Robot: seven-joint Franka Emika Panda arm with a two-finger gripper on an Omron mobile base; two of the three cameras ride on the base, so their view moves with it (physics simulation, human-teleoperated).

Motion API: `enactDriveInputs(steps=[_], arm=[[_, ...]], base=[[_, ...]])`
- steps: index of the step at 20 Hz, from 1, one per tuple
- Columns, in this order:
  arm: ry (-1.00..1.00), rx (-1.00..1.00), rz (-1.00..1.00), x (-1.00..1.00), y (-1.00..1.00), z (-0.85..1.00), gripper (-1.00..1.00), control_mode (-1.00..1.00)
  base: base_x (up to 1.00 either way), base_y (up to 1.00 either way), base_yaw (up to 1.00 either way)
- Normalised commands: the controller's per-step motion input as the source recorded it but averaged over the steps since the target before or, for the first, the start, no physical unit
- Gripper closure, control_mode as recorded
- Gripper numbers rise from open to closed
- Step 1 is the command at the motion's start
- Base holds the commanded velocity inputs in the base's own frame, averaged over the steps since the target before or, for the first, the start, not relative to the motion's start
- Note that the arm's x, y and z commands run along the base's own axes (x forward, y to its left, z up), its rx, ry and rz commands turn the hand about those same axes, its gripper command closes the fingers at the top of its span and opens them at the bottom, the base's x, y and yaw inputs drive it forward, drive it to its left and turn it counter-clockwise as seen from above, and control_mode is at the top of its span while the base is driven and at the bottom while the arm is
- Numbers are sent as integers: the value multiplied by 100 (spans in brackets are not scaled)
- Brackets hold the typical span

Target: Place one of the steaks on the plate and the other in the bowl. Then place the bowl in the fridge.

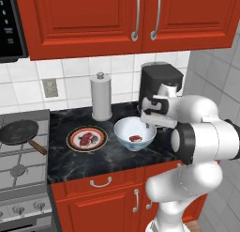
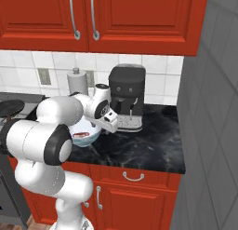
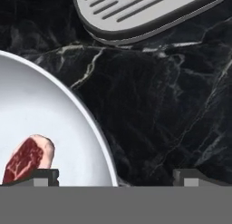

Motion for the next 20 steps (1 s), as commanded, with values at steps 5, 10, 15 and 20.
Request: enactDriveInputs(steps=[5,10,15,20], arm=[[0,0,0,4,11,-16,-100,-100],[0,1,0,0,4,-10,-100,-100],[0,2,0,0,5,-14,100,-100],[0,0,0,0,2,0,100,-100]], base=[[0,0,0],[0,0,0],[0,0,0],[0,0,0]])
